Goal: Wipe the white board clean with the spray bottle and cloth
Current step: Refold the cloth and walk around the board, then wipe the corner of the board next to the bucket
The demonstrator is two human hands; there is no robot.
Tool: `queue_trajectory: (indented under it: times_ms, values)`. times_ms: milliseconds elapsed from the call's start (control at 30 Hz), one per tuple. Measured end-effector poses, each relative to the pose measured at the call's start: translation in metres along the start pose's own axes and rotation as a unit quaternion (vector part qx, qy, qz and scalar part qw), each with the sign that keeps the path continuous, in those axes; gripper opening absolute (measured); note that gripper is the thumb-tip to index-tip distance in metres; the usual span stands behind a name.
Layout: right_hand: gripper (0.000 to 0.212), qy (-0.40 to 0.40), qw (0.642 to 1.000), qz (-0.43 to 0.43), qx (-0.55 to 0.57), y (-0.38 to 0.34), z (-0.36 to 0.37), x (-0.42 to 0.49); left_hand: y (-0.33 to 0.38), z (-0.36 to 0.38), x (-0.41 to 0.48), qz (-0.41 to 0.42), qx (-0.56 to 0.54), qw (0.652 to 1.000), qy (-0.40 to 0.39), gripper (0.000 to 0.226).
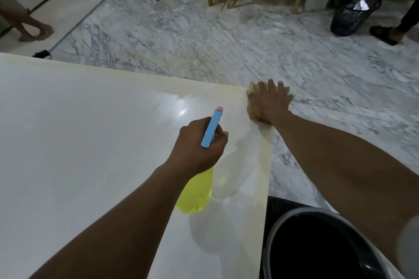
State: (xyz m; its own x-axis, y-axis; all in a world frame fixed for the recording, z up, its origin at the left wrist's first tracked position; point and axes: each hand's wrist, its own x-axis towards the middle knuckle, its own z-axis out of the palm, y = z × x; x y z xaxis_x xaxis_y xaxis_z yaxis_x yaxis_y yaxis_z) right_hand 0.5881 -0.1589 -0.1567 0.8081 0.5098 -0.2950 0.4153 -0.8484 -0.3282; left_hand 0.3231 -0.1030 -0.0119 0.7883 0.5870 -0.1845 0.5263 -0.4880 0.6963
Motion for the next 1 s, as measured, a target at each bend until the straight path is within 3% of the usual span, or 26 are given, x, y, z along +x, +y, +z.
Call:
queue_trajectory:
  times_ms: [200,367,733,1000]
  values:
    - [0.066,0.123,0.989,-0.073,-0.025,0.015,0.042,-0.005,-0.016,0.007,0.007,-0.007,0.003,1.0,-0.004,0.021]
    - [0.064,0.147,0.987,-0.065,-0.017,0.018,0.053,-0.025,-0.019,0.01,-0.003,-0.008,0.001,1.0,-0.012,0.018]
    - [0.066,0.116,0.991,-0.06,-0.011,0.016,0.102,-0.17,-0.02,0.006,-0.078,0.006,0.006,1.0,-0.015,0.018]
    - [0.068,0.104,0.993,-0.047,-0.02,0.008,0.154,-0.322,-0.057,0.003,-0.203,0.03,0.002,0.999,-0.012,0.017]
